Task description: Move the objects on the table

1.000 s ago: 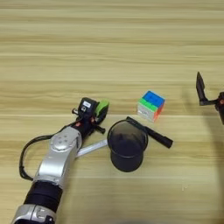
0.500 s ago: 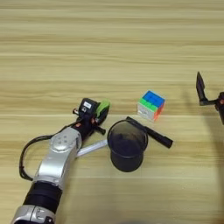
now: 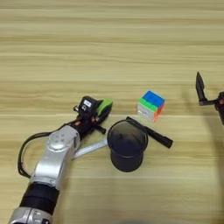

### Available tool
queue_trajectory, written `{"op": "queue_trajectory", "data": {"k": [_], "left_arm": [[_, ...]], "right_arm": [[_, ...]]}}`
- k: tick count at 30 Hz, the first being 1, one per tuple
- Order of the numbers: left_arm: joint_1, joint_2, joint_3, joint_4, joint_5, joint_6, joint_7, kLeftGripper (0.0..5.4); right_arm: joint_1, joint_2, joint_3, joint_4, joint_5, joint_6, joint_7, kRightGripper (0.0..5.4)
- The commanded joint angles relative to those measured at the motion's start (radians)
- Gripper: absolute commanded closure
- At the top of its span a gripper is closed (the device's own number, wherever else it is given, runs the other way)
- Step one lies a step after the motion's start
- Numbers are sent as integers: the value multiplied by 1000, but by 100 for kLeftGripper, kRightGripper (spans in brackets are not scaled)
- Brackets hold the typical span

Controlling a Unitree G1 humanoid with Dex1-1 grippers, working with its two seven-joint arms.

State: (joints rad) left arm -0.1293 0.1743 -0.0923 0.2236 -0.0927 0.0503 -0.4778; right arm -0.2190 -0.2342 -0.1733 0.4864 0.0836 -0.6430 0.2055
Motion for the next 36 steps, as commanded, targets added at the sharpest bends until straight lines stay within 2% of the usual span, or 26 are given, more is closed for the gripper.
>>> {"op": "queue_trajectory", "data": {"k": [1,8,14,17,25,36], "left_arm": [[-17,32,3,-27,-16,8,-43,407],[-59,107,-2,-66,-16,13,-136,407],[-86,174,-16,-125,-35,10,-241,407],[-99,203,-16,-158,-56,12,-296,407],[-142,272,-22,-246,-114,36,-436,407],[-154,323,-72,-358,-176,61,-582,407]], "right_arm": [[-7,6,6,-13,26,5,20,0],[7,7,23,-56,102,34,102,0],[19,-21,49,-152,174,94,219,0],[25,-52,66,-237,225,157,301,0],[51,-167,131,-497,353,395,522,0],[105,-259,226,-678,370,556,712,0]]}}
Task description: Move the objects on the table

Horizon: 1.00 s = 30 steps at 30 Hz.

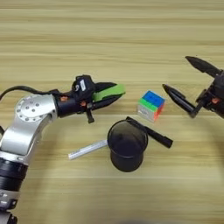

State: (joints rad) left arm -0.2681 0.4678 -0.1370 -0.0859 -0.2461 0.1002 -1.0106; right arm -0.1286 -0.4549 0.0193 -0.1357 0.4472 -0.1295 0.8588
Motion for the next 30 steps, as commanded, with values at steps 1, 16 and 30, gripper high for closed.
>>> {"op": "queue_trajectory", "data": {"k": [1,16,30], "left_arm": [[-16,33,-33,-56,-25,13,-60,407],[-16,98,-107,-188,-106,111,-206,407],[-18,105,-124,-220,-119,123,-214,407]], "right_arm": [[17,-46,40,-68,9,53,73,0],[7,-175,104,-218,21,187,272,0],[5,-198,158,-255,-9,213,302,63]]}}
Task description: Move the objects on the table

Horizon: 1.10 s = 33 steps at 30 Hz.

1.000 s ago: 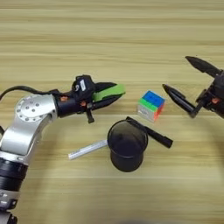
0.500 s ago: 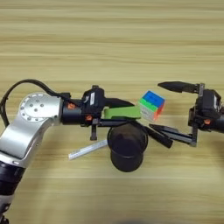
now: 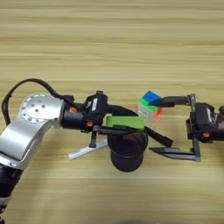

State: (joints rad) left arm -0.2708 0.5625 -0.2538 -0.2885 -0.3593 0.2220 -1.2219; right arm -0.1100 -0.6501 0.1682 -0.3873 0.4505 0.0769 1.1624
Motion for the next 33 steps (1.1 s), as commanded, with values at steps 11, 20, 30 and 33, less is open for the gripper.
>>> {"op": "queue_trajectory", "data": {"k": [11,20,30,33], "left_arm": [[-2,6,-18,-22,-3,-12,-1,407],[-8,-1,-31,-41,-6,-7,13,407],[-25,-12,-33,-52,-12,2,32,407],[-26,-13,-33,-53,-11,1,34,407]], "right_arm": [[-38,15,23,19,-14,7,-12,233],[-52,36,40,37,-22,7,-14,353],[-39,39,58,32,-24,9,-8,401],[-40,38,56,32,-23,9,-7,401]]}}
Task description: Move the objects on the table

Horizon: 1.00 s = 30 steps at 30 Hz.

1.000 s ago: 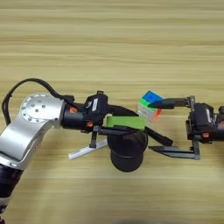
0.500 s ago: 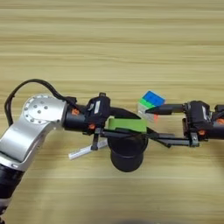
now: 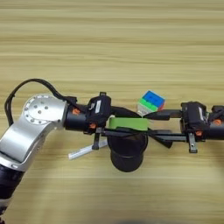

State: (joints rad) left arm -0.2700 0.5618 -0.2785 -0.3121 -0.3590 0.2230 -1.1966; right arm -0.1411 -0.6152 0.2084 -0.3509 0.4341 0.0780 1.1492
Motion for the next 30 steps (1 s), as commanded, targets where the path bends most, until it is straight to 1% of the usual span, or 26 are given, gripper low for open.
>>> {"op": "queue_trajectory", "data": {"k": [1,9,10,11,13,14,22,23,30], "left_arm": [[-27,-13,-9,-29,-11,0,9,407],[-29,-14,-10,-27,-10,1,9,407],[-29,-14,-10,-27,-10,1,10,378],[-29,-14,-10,-27,-9,1,11,366],[-30,-15,-9,-27,-7,-2,15,355],[-31,-15,-9,-26,-6,-2,17,339],[-34,-13,-16,-23,2,-3,27,265],[-34,-12,-17,-23,2,-3,27,265],[-33,-6,-18,-22,2,-8,26,194]], "right_arm": [[-9,3,15,-5,-6,9,6,401],[-9,2,14,-4,-6,8,7,401],[-9,2,14,-4,-5,8,7,401],[-9,1,14,-4,-5,8,8,401],[-8,0,13,-5,-5,9,8,401],[-8,0,13,-5,-5,9,8,401],[-5,1,9,-4,-7,7,10,401],[-4,1,8,-3,-7,7,9,401],[-6,4,6,5,-11,2,10,401]]}}
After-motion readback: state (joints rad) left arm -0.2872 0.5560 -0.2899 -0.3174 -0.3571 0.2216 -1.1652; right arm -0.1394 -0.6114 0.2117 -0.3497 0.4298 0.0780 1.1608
